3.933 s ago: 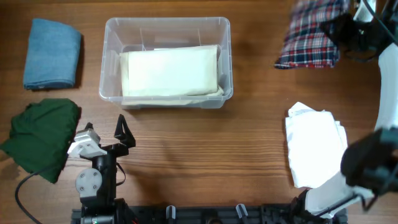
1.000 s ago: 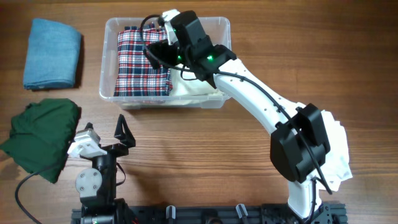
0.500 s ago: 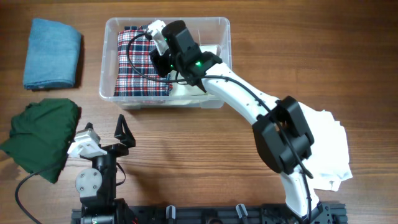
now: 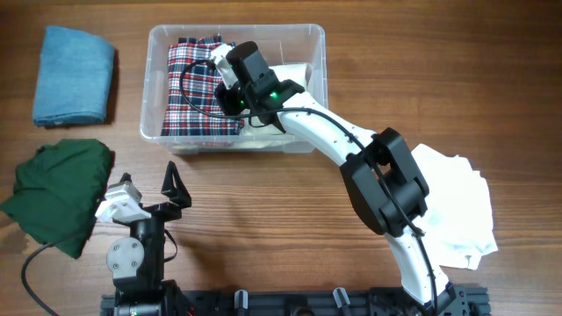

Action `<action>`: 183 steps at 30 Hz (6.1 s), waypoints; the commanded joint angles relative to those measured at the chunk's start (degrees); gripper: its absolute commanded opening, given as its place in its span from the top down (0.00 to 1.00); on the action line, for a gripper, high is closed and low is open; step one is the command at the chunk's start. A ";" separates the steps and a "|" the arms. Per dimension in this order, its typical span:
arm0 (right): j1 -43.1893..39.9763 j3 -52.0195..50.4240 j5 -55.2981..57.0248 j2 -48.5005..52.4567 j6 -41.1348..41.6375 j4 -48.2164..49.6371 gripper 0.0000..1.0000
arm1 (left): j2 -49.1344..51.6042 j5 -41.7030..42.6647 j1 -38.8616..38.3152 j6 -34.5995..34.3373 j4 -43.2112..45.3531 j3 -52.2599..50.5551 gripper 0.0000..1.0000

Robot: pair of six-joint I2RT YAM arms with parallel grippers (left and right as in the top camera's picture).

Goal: Pack container
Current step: 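Lower the plaid cloth into the bin's left half and release, then withdraw the right gripper from the bin toward the white cloth, then grasp the crumpled white cloth with the right gripper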

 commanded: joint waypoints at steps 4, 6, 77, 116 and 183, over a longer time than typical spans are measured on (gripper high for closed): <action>-1.11 9.27 0.00 -9.88 1.51 -11.63 0.93 | -0.26 -0.55 -0.24 0.94 0.15 -0.35 0.00; -2.67 10.75 0.15 -16.44 6.05 -18.71 0.39 | -0.26 -0.55 -0.24 0.94 0.15 -0.35 0.00; -54.64 -65.07 -6.21 -37.55 36.17 -5.70 0.00 | -0.22 -0.55 -0.24 0.94 0.15 -0.35 0.00; -80.08 -39.60 -2.82 -47.69 16.44 -28.83 0.00 | -0.20 -0.55 -0.24 0.94 0.15 -0.35 0.00; -57.46 -39.65 -22.16 -22.23 -12.07 -16.00 0.96 | -0.20 -0.55 -0.24 0.94 0.15 -0.35 0.00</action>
